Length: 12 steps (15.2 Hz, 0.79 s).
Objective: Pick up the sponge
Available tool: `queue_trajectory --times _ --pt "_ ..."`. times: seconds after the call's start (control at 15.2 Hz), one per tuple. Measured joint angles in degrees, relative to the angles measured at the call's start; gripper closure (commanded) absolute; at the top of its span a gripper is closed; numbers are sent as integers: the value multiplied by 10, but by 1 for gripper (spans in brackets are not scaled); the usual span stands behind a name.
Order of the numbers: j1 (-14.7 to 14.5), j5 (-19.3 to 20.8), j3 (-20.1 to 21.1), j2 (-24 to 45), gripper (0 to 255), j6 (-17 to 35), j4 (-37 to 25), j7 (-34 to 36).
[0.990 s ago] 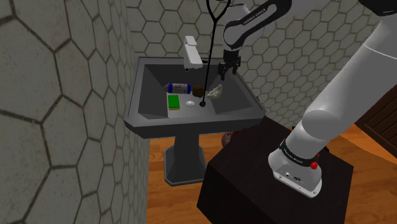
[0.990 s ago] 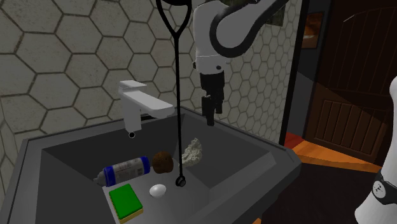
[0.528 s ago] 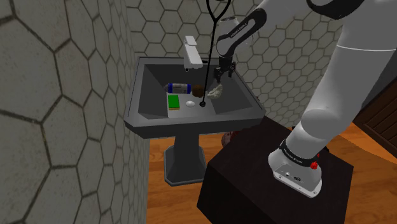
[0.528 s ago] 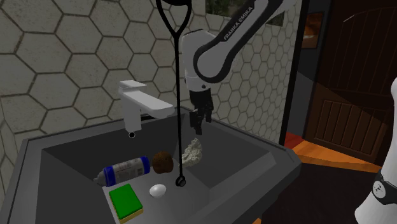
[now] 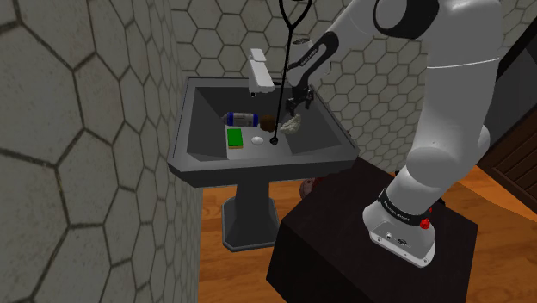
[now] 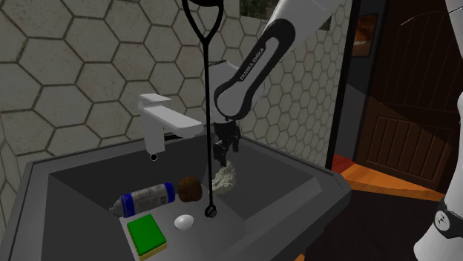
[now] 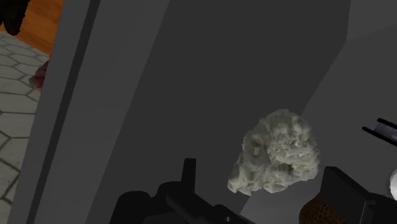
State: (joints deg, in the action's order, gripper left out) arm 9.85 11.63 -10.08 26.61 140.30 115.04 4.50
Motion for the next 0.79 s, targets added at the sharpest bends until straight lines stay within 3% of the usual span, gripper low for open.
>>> queue_trajectory --times 0.4,0.46,0.79 --pt "1 0 0 38 0 32 -5 7" --pt "1 1 0 39 255 34 -4 8" --pt "1 1 0 41 255 36 -4 8"
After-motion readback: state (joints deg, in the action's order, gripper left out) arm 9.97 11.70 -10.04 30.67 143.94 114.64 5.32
